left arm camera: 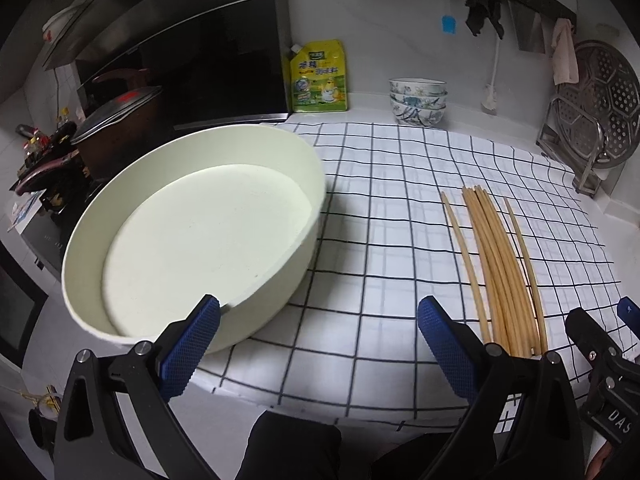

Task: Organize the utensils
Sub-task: 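Lower the left tool onto one wooden chopstick and close it while the right tool grasps another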

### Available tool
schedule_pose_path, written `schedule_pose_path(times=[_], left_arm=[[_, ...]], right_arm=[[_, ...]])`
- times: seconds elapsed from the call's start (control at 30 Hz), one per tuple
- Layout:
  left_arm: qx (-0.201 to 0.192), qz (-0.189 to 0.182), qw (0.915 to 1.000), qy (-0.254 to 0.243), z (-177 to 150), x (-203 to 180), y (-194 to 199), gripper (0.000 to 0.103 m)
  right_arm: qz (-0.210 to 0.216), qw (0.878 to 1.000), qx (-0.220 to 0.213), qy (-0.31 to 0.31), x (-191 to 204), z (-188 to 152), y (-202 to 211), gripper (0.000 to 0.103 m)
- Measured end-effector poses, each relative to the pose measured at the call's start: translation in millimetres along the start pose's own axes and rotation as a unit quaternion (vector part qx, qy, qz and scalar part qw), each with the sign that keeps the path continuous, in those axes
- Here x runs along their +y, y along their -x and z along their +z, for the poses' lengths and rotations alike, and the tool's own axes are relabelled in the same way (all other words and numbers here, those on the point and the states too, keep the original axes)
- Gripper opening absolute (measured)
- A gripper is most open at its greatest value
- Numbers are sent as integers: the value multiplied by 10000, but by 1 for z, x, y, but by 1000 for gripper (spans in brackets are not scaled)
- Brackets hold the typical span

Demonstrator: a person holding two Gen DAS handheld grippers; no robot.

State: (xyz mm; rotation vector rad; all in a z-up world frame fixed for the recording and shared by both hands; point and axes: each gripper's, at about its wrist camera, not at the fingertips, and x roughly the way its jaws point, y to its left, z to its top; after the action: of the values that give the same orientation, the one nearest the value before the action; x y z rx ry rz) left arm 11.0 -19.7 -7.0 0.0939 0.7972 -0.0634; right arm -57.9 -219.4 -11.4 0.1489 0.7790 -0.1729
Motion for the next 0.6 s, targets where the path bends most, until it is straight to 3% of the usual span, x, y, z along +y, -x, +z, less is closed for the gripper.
schedule_pose_path(times=[0.3,0.6], left_arm=[[121,-401,9985,-355,10,-48,-23,97],[402,-387,9975,-441,14,-71,-64,97]], right_arm=[[-294,9992,218,-168,-41,18,-29,94],[-367,9968,713,-9,-43,26,-81,94]])
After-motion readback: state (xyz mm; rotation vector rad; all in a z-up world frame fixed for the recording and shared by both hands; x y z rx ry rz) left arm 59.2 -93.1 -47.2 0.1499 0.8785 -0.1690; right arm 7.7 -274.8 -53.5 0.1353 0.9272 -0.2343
